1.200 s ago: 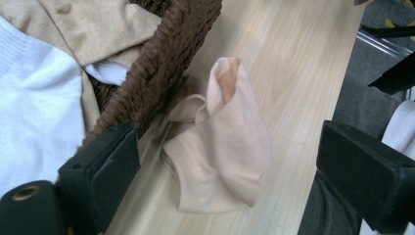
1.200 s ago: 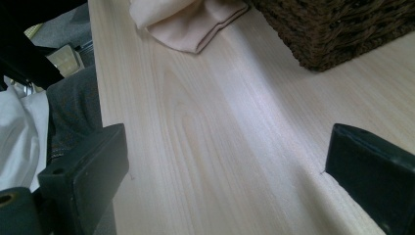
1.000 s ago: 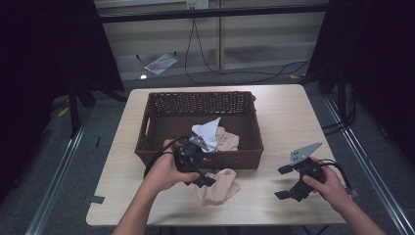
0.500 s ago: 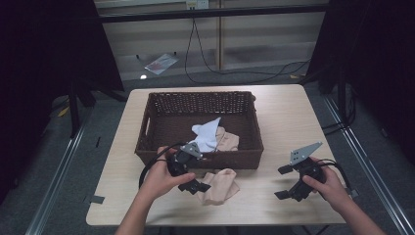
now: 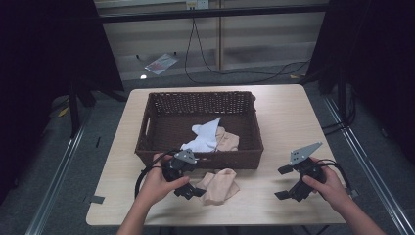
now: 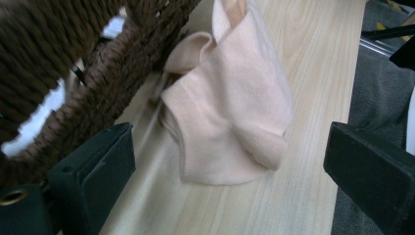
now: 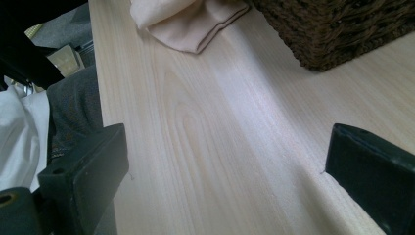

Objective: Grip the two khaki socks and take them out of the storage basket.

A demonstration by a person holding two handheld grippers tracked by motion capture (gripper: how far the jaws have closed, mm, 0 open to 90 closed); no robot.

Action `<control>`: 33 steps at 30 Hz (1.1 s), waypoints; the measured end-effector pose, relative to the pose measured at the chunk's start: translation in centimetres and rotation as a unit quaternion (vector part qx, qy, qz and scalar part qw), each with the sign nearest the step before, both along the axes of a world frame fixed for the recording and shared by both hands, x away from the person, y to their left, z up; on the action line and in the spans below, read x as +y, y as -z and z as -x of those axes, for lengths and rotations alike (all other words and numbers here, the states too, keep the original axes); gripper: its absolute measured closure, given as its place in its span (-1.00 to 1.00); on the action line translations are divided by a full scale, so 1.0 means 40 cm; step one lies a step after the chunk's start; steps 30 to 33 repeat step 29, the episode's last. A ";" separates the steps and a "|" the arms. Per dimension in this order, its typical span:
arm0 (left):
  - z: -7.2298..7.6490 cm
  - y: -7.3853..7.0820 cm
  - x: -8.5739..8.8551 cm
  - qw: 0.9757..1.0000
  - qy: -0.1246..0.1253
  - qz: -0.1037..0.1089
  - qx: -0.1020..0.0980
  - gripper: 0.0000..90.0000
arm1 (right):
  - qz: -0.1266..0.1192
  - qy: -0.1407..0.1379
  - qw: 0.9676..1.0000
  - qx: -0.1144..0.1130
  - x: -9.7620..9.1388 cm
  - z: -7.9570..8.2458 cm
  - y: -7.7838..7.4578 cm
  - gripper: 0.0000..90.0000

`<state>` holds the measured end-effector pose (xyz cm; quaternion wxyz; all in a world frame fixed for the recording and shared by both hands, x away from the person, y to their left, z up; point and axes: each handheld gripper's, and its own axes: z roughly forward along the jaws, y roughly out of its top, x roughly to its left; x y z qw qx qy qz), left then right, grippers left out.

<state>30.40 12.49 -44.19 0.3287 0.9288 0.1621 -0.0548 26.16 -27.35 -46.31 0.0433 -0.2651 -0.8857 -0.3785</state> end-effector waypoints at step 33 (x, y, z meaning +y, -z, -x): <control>0.003 0.059 -0.010 1.000 0.012 0.001 -0.013 -0.89 | 0.002 -0.002 1.000 0.000 0.001 -0.001 0.002 -0.96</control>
